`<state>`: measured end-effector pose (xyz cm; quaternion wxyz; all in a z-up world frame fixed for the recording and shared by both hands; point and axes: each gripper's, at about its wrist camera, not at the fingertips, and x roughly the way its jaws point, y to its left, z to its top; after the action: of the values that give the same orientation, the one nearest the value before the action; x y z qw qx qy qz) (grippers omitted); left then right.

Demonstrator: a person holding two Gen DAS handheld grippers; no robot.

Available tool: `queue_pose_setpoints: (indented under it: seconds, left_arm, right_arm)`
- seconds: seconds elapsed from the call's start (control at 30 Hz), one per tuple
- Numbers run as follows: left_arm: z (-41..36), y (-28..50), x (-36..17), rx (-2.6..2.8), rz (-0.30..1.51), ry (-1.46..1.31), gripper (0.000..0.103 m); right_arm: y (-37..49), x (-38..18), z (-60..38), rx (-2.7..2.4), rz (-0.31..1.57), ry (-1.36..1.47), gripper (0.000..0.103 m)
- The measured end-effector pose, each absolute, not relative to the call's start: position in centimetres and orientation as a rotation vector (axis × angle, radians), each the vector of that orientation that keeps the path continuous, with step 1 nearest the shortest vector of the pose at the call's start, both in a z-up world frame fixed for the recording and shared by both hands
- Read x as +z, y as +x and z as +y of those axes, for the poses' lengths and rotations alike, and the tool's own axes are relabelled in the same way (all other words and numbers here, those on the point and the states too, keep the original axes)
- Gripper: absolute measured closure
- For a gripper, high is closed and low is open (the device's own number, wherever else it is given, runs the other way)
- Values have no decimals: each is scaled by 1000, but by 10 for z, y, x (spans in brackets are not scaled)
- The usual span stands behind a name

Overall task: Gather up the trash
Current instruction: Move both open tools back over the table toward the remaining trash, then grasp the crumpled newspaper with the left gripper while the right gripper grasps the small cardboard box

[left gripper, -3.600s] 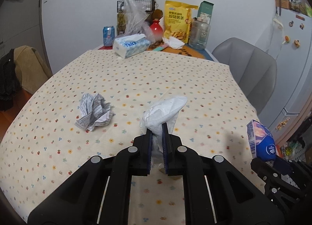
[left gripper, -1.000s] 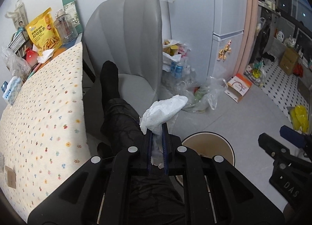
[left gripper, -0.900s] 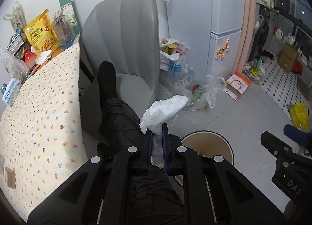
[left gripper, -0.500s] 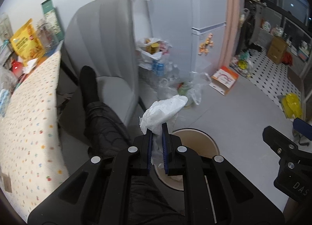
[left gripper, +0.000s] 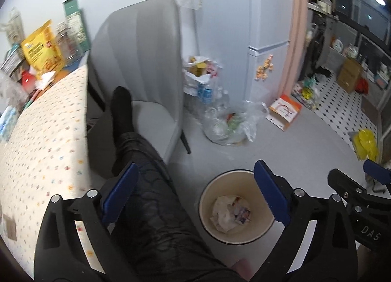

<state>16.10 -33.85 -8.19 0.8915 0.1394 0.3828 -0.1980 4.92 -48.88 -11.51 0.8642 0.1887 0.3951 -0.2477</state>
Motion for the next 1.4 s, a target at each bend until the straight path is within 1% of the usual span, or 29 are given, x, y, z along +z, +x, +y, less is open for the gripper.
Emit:
queue_pose_setpoints:
  seconds: [0.3,0.53,0.83,1.03,1.4]
  left_arm:
    - [-279,168,-51,-313,724,211,6]
    - [-208,170,-32,-225,699,136,6]
    - [-112,157,-10,-93,625,39,6]
    - [-57,147,-6,-22,605,-18,6]
    - [38,134,-10,101,592,-120,6]
  right_arm:
    - [69,-85,-437,-439,790,309,11]
    - [81,-64,-384,-370,766,251,11]
    - [92,-36,-301,-278,736,154,10]
    - [98,-24,-244,-214,721,86,8]
    - [112,-18,-160,-109,727,-4,8]
